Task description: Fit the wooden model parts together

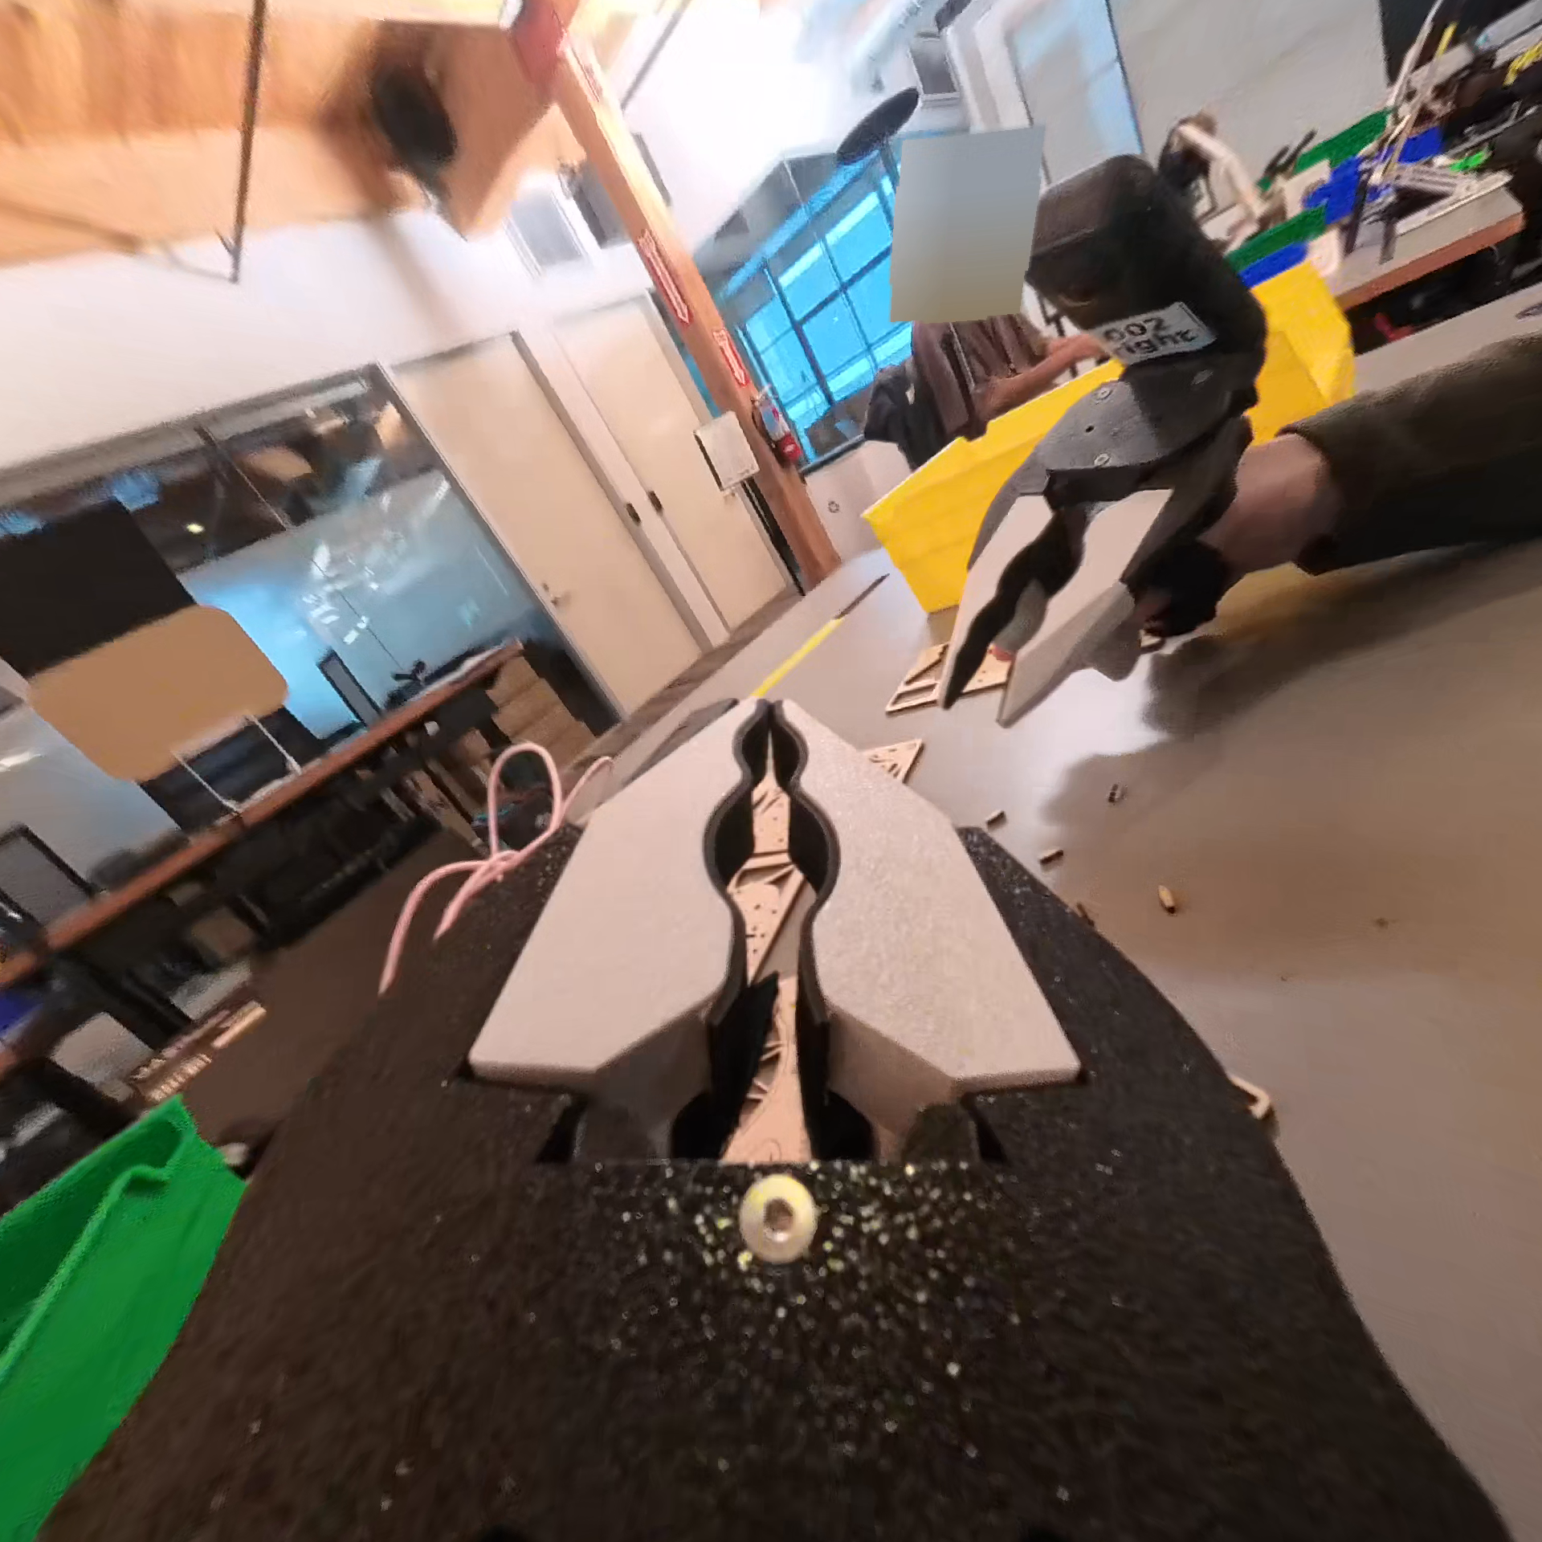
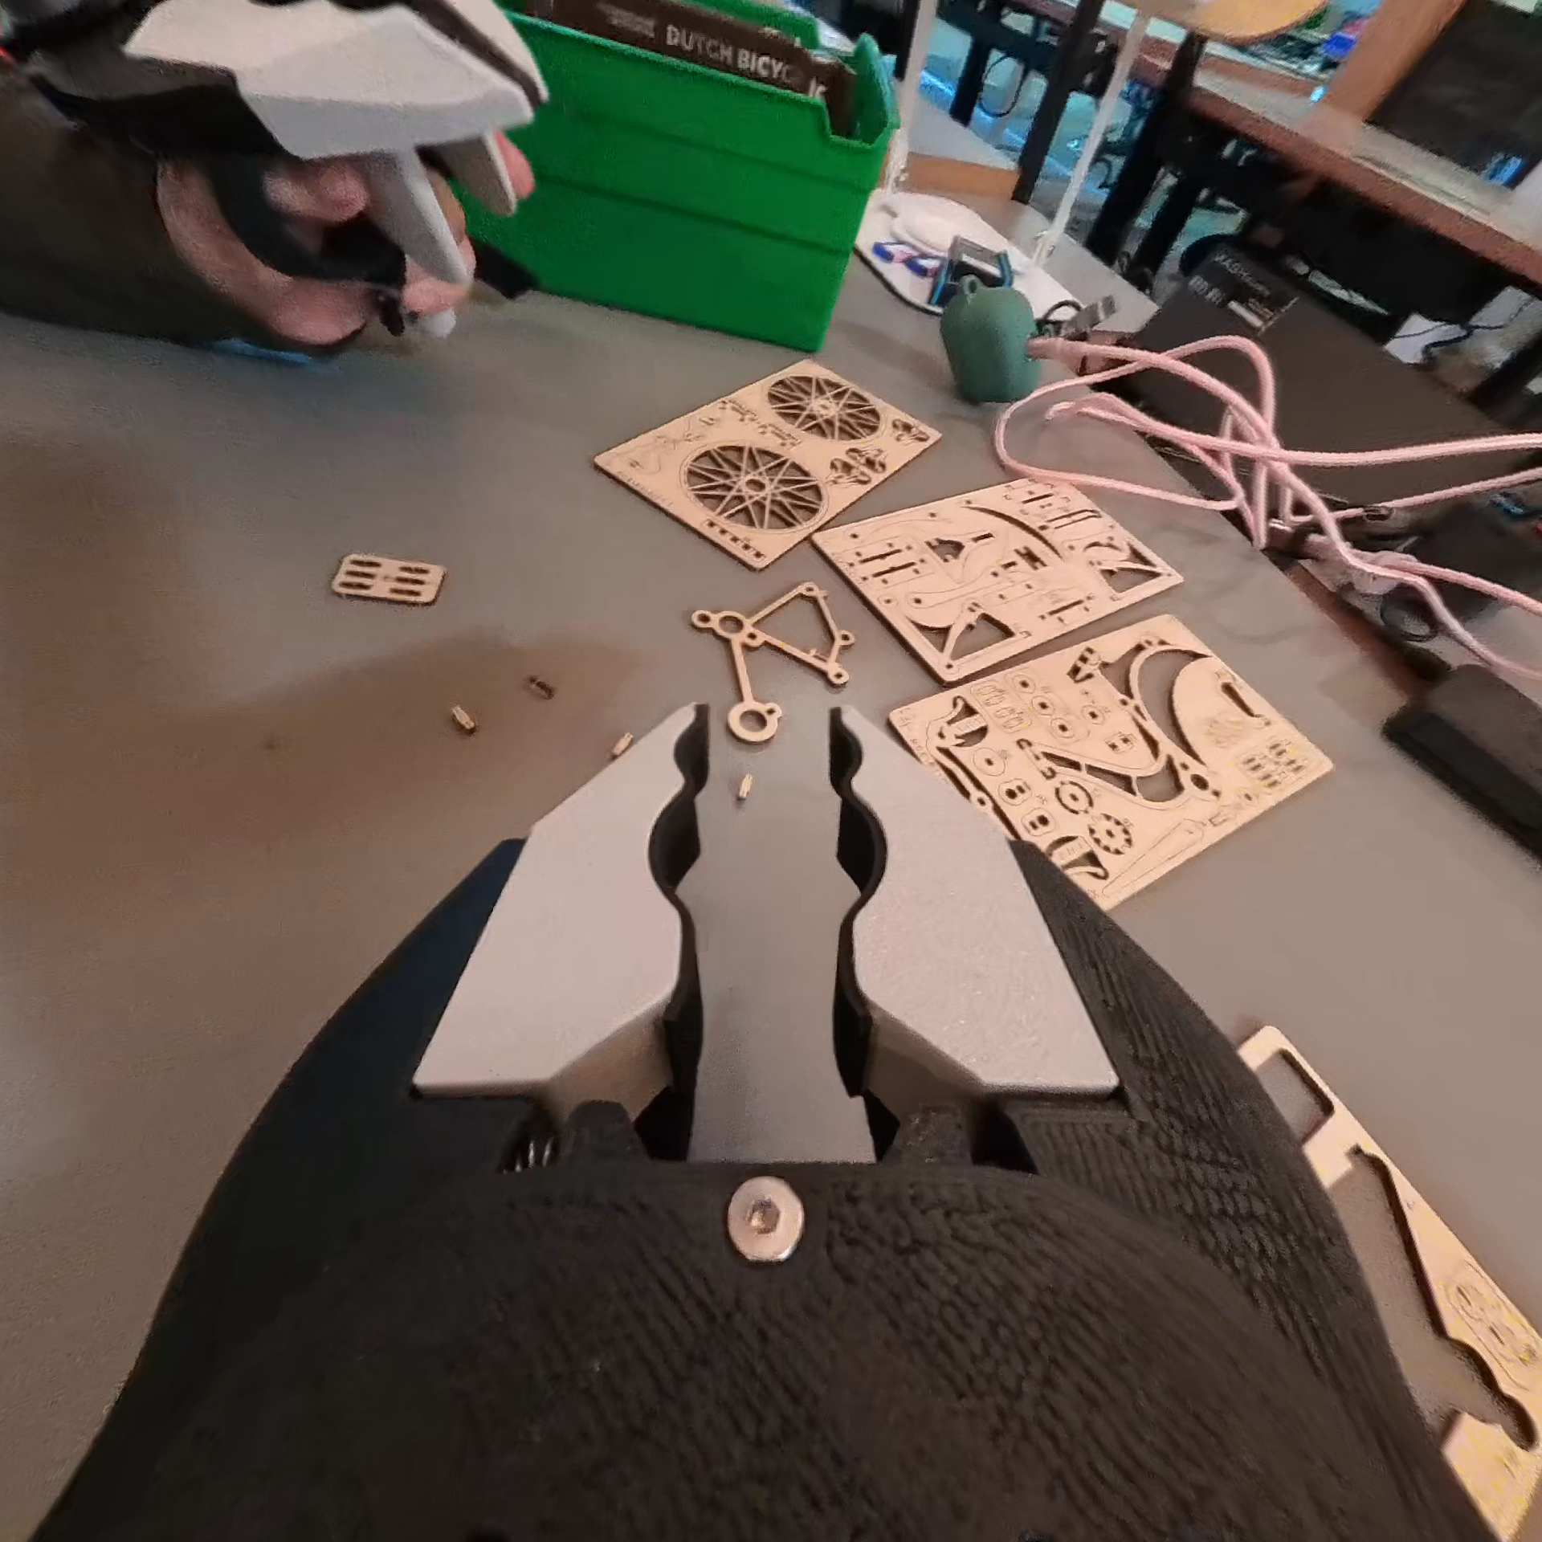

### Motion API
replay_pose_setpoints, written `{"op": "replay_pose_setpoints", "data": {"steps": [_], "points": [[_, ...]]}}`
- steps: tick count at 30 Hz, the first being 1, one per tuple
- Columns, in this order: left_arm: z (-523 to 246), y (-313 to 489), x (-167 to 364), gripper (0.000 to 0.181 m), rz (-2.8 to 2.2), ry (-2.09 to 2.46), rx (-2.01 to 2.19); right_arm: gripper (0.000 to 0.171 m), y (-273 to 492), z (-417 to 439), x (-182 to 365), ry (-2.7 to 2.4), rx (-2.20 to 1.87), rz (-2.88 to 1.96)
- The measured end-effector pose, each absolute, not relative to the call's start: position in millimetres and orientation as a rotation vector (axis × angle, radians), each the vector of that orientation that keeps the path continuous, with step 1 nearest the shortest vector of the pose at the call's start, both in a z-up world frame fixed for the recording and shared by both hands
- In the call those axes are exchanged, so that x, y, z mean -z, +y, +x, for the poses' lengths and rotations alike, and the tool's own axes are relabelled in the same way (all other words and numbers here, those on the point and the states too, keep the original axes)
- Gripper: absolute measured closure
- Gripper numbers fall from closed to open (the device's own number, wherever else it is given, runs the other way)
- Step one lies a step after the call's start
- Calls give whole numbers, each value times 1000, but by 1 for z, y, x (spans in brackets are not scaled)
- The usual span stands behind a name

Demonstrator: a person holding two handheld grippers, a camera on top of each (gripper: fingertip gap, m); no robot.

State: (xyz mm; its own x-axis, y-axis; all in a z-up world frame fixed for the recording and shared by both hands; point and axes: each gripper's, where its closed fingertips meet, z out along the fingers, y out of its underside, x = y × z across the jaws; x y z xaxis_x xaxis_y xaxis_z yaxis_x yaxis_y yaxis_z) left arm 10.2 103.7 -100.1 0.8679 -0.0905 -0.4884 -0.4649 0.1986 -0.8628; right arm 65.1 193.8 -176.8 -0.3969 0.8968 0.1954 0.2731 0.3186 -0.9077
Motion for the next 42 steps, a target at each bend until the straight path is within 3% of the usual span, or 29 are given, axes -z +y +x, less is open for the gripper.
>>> {"op": "replay_pose_setpoints", "data": {"steps": [11, 22, 30, 39, 42], "points": [[11, 110, 114, 181, -1398, 416, -100, 145, 193, 68, 197, -1959, -1069, -1174], [-7, 116, 114, 181, -1409, 287, 1, 146, 168, 15, 215, -2312, -954, -1205], [-6, 117, 115, 181, -1413, 299, 7, 169, 163, 9, 228, -2413, -822, -1147], [-3, 115, 117, 181, -1421, 320, -15, 170, 152, 19, 204, -2349, -851, -956], [12, 115, 122, 157, -1427, 436, -36, 170, 145, 38, 190, -2312, -915, -925]]}}
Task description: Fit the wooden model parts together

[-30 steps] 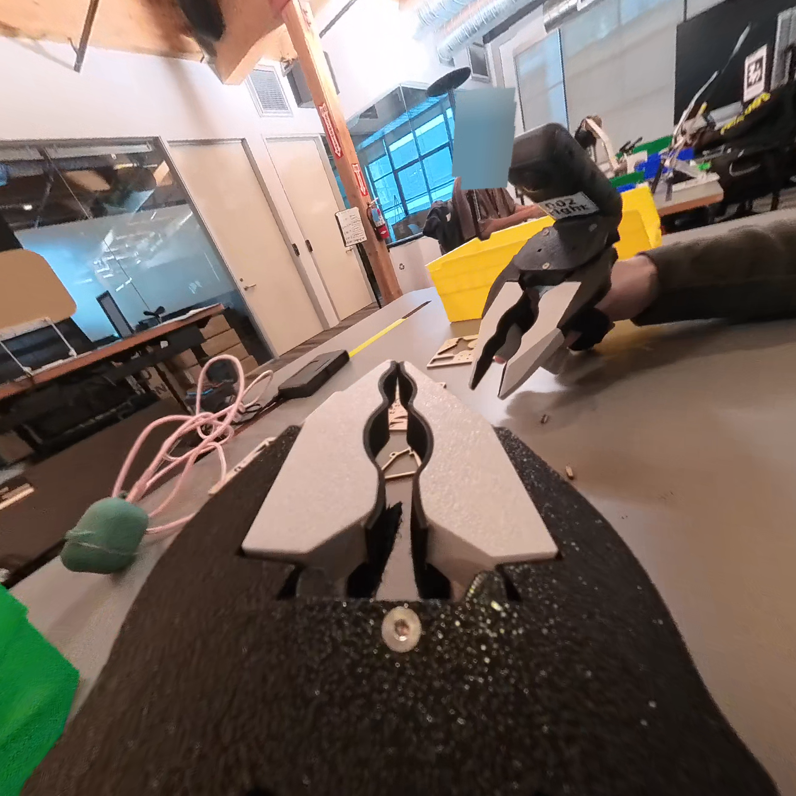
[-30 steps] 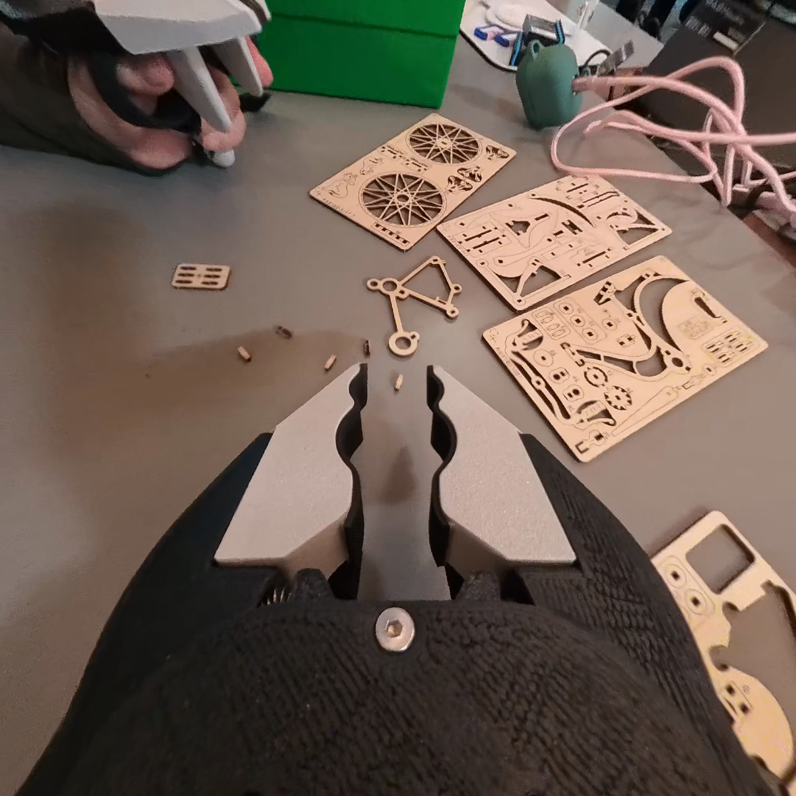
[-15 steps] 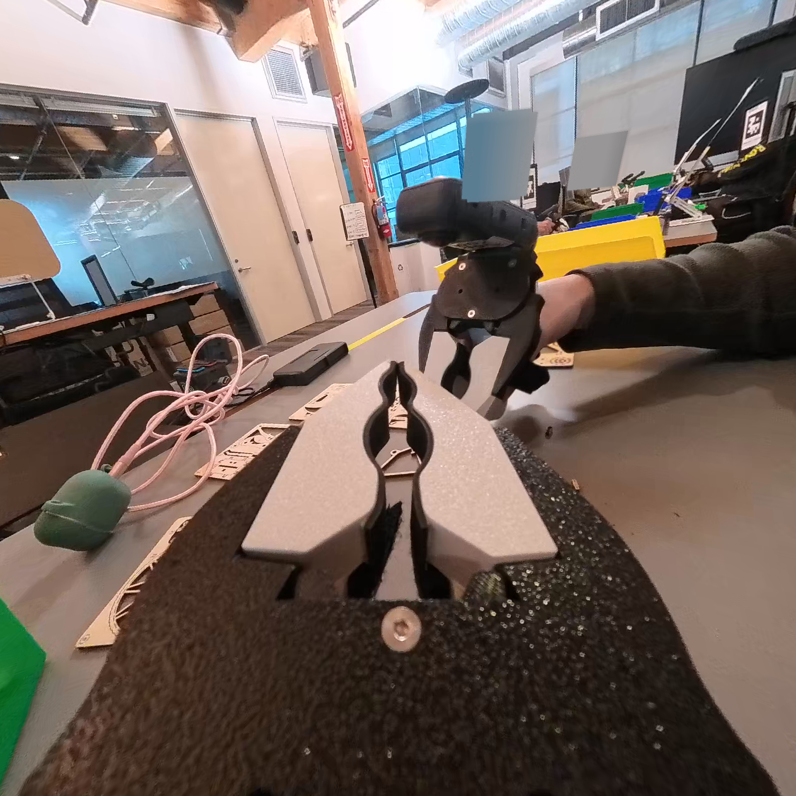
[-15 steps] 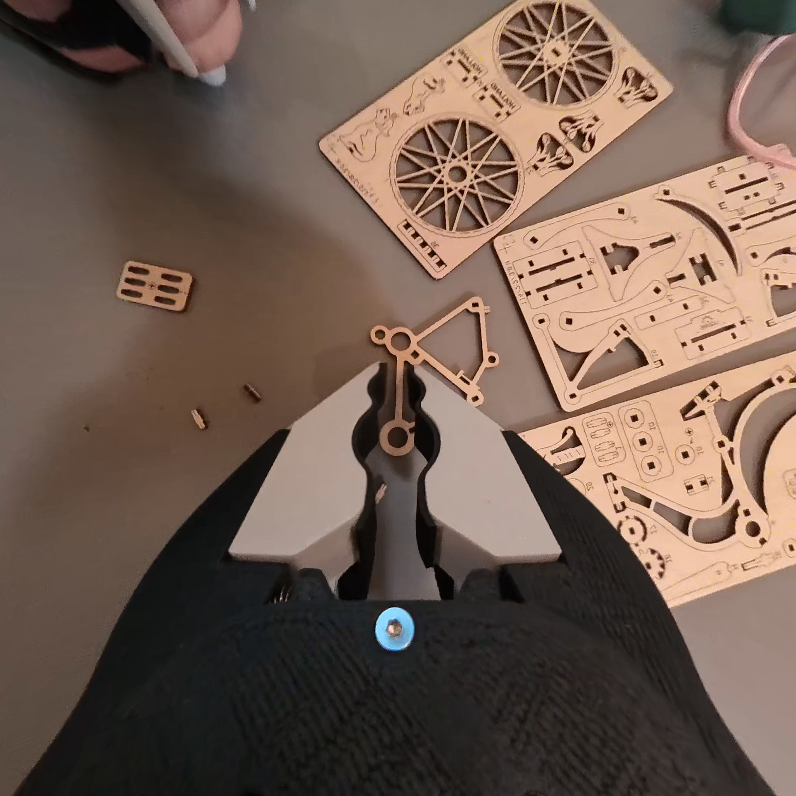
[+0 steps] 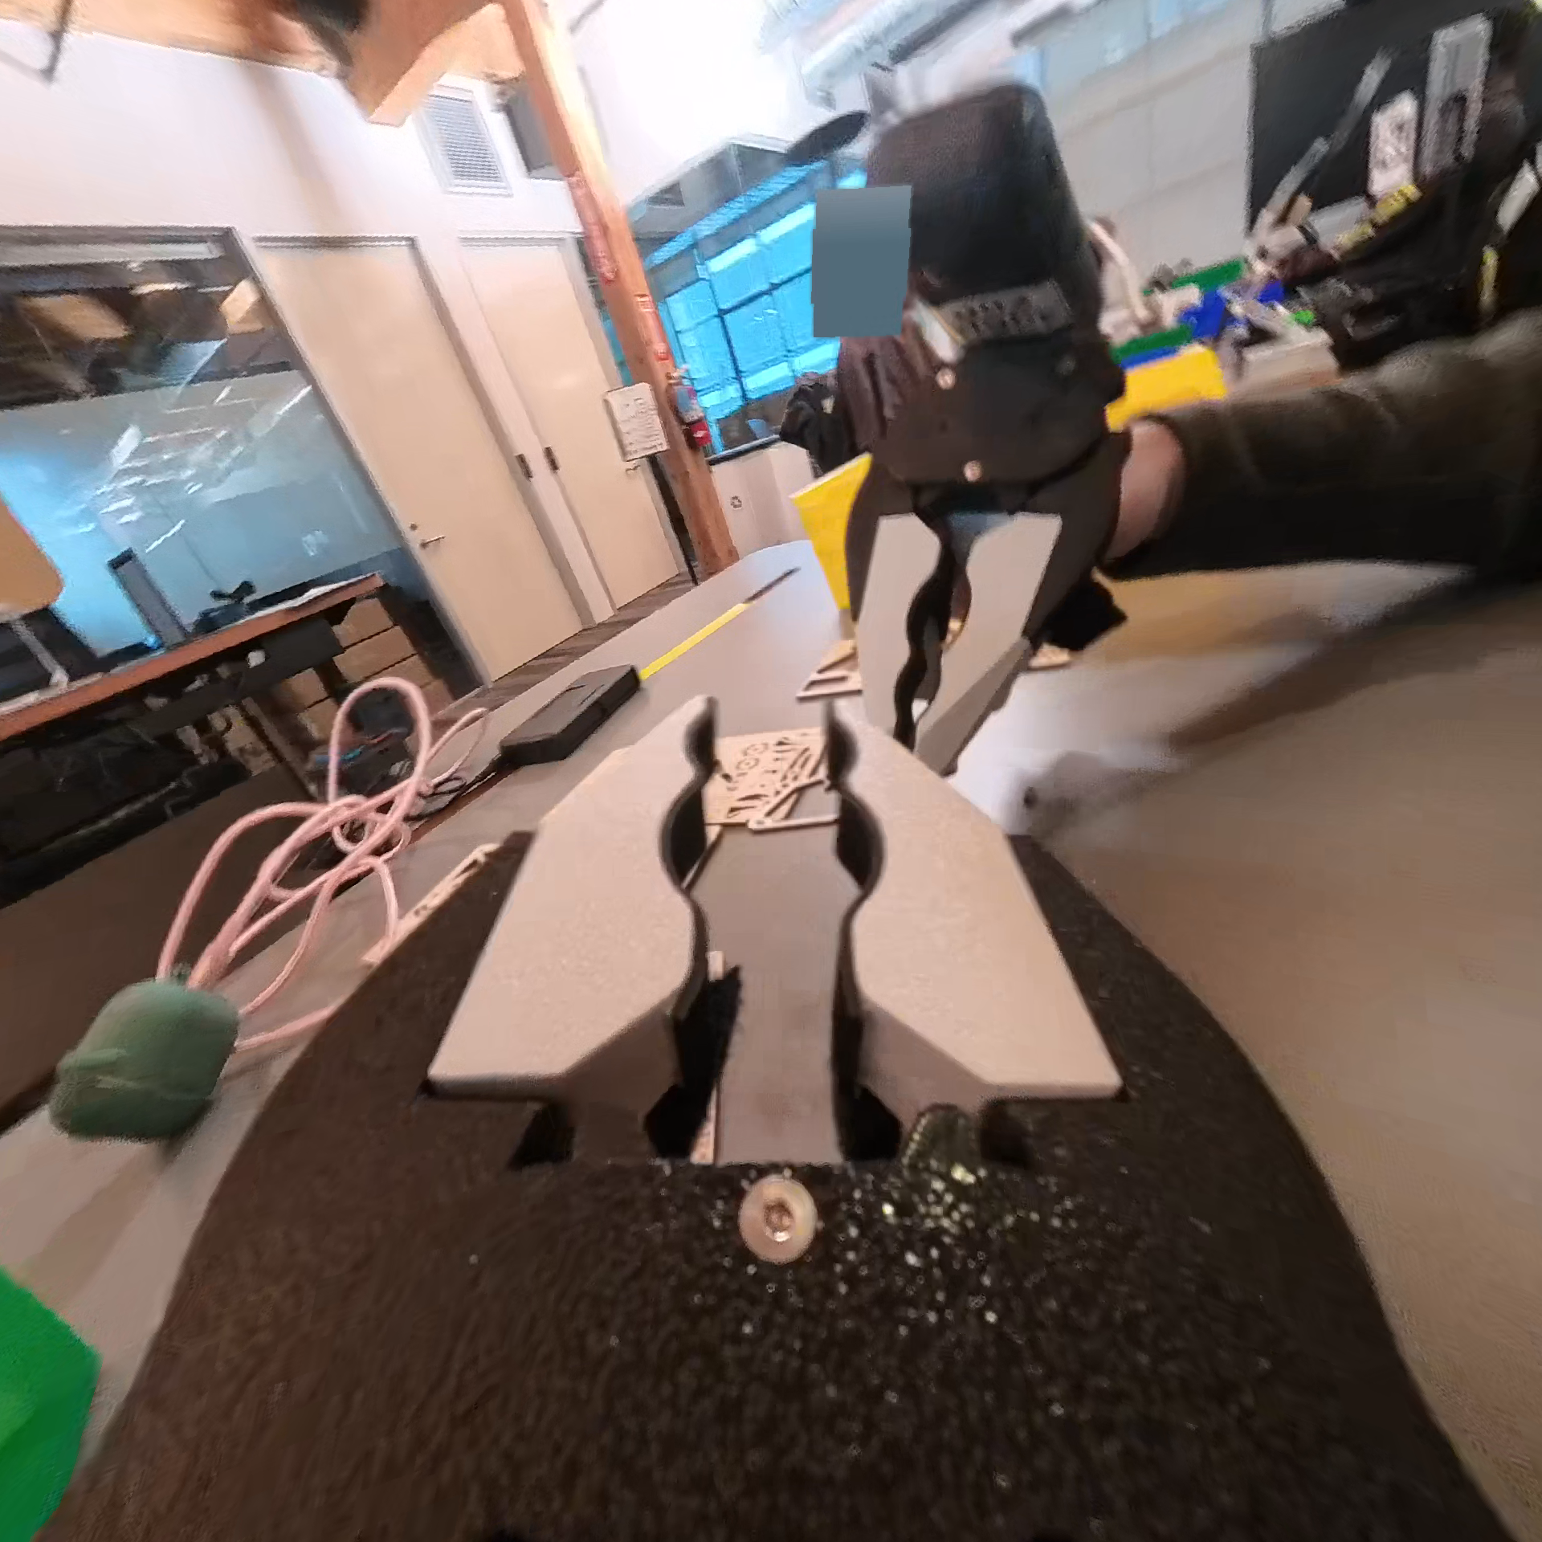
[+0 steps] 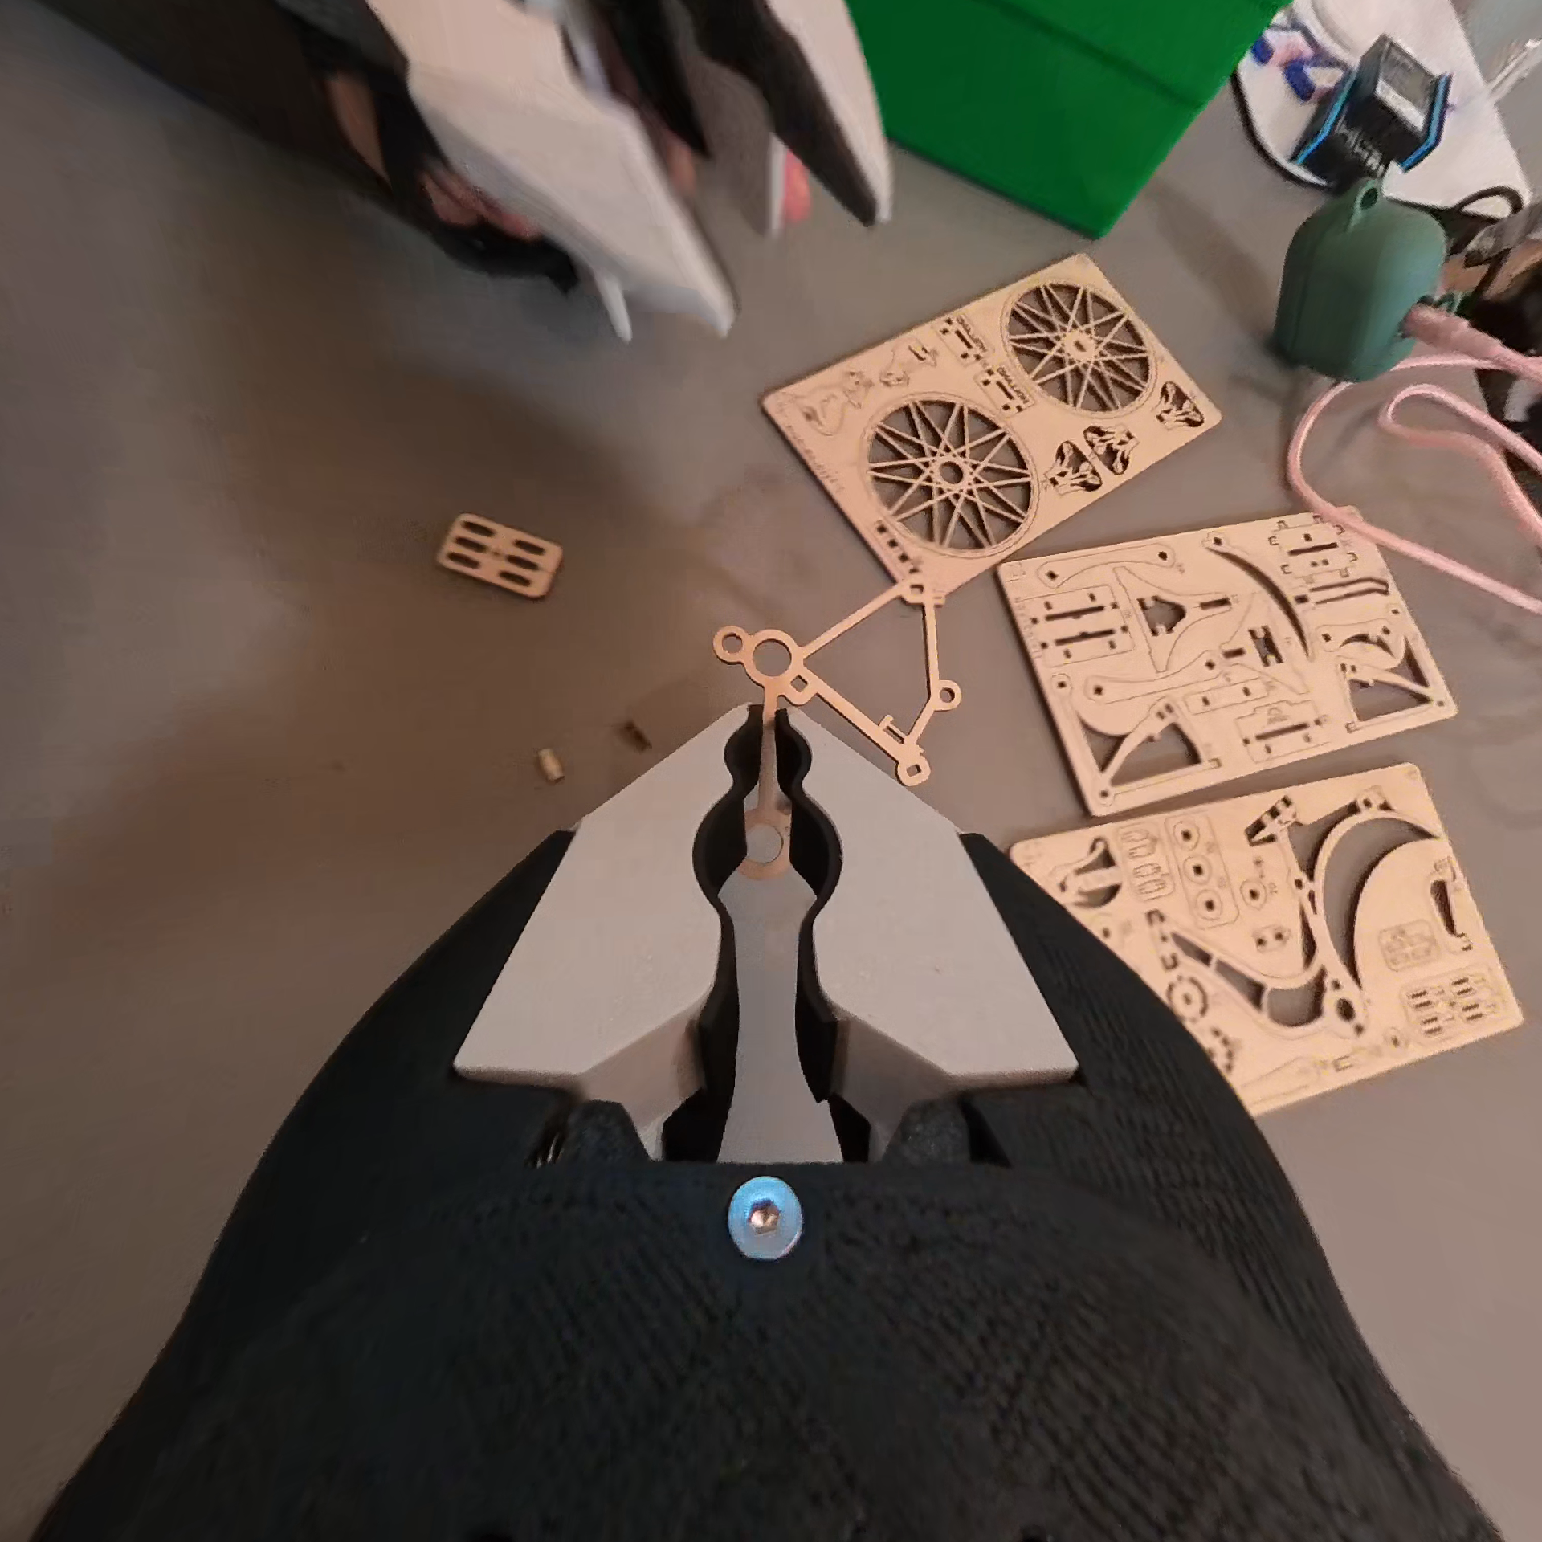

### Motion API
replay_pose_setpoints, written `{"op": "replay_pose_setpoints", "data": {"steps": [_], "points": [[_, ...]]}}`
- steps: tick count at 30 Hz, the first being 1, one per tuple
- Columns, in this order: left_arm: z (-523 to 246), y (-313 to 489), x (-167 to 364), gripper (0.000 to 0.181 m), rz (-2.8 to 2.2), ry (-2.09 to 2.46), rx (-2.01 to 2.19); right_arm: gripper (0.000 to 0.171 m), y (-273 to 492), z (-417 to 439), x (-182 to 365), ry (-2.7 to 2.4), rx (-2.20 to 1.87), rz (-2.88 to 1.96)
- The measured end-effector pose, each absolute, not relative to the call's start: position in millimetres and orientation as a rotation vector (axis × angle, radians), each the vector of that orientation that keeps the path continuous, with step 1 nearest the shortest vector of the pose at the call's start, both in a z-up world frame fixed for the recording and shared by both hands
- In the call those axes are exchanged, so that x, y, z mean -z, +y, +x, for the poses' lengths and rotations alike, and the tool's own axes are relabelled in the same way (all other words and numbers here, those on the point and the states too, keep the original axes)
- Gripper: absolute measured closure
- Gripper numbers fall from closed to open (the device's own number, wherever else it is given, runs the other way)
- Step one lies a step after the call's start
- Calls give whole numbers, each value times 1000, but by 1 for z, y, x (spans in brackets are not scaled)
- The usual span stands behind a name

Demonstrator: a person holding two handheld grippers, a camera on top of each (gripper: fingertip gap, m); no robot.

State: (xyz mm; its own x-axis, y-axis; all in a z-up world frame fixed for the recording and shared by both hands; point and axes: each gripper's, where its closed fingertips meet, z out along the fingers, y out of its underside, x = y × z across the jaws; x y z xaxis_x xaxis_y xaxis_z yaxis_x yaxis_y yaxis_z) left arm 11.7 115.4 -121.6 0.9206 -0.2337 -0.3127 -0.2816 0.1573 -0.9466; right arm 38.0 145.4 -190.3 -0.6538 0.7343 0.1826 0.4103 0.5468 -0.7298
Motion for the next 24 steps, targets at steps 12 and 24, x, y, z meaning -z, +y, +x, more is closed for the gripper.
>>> {"op": "replay_pose_setpoints", "data": {"steps": [12, 24], "points": [[107, 122, 175, 128, -1355, 1173, -528, 170, 116, 117, 175, -2268, -1219, -907], [116, 122, 174, 176, -1217, 1258, -724, 170, 108, 130, 175, -2284, -1379, -852]]}}
